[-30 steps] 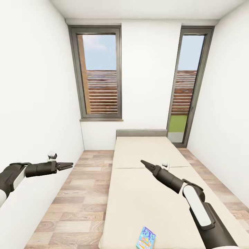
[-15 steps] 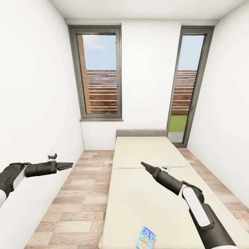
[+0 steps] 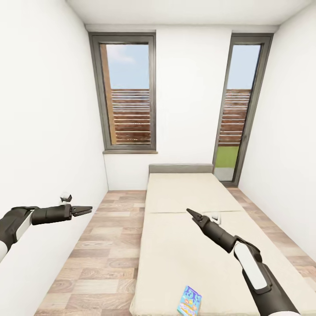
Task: Put all the toys in the child's room - the three board games (two on the bed and one on the table), the two jigsaw puzzles on the table, and the tennis ball on the table - inside the toy box on the table in the child's room.
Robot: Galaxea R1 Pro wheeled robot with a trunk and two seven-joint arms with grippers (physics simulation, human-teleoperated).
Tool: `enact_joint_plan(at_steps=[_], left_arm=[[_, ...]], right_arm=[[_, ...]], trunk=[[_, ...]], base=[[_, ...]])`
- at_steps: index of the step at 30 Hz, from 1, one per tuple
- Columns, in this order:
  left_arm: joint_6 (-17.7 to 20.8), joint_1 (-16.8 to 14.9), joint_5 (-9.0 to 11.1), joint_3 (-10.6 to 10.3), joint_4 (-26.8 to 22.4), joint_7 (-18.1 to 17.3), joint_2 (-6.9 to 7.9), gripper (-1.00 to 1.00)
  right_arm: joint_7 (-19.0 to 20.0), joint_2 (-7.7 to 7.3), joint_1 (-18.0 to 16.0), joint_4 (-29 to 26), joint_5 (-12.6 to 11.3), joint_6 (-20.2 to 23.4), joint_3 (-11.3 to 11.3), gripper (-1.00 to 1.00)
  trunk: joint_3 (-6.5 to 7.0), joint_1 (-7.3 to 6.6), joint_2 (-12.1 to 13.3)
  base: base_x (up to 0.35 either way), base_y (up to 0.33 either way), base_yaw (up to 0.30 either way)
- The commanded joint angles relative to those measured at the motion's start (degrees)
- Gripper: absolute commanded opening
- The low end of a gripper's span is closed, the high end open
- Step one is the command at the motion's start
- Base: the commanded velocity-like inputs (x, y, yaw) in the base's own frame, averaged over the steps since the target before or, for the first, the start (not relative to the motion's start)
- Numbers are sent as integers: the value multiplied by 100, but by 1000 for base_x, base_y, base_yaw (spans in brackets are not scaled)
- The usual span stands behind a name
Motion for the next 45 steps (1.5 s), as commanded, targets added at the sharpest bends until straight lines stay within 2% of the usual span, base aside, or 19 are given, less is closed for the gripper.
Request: enact_joint_plan(at_steps=[1, 4, 8, 11, 13, 14, 16, 18, 20, 26, 29, 36, 41, 45], left_arm=[[60, -3, 35, -38, 2, -13, 3, 100], [60, -3, 35, -38, 2, -13, -3, 100], [60, -3, 35, -39, 2, -13, -6, 100], [60, -3, 35, -39, 2, -13, -6, 100], [64, -3, 35, -39, 2, -15, -7, 100], [67, -3, 37, -39, 2, -16, -7, 100], [73, -3, 36, -39, 2, -10, -5, 100], [75, -3, 36, -34, 2, -7, -2, 100], [82, -3, 37, -26, 2, -11, 9, 100], [105, -3, 42, -11, 2, -13, 32, 100], [128, -3, 43, 0, 2, 1, 49, 100], [176, -10, 44, 13, 2, 301, 29, 100], [252, -12, 38, -18, -4, 441, 11, 100], [258, -12, 41, -6, -6, 455, 4, 100]], right_arm=[[-18, 1, 0, 189, -43, 25, -28, 100], [-55, 0, 3, 536, -60, 2, -117, 100], [-116, -3, 4, 792, -58, -14, -434, 100], [-165, -48, 6, 1151, -65, -11, -828, 100], [-151, -84, 2, 1570, -73, 24, -1259, 100], [-149, -90, 3, 1660, -73, 36, -1373, 100], [-125, -105, 16, 1937, -66, 68, -1778, 100], [-101, -111, 96, 2042, -50, 74, -1949, 100], [-59, -117, 427, 2117, -30, 67, -2079, 100], [-29, -123, 876, 2151, -10, 29, -2137, 100], [-26, -123, 1057, 2186, -5, 13, -2143, 100], [-25, -111, 1200, 2384, 17, -64, -2126, 100], [-20, -114, 1215, 2716, 24, -548, -2097, 100], [-20, -113, 1217, 2824, 24, -668, -2087, 100]], trunk=[[-3, 2, -5], [-3, 2, -5], [-3, 2, -5], [-3, 2, -5], [-3, 2, -5], [-3, 2, -5], [-3, 2, -5], [-3, 2, -5], [-3, 2, -5], [-3, 2, -5], [-57, 68, -126], [-182, 222, -406], [-182, 222, -406], [-182, 222, -406]], base=[[-10, 34, 0], [-23, 45, 0], [-40, 65, 0], [-12, 20, 0], [-5, 8, 0], [-3, 5, 0], [-2, 2, 0], [0, 1, 0], [0, 0, 0], [0, 0, 0], [0, 0, 0], [0, 0, 0], [0, 0, 0], [0, 0, 0]])
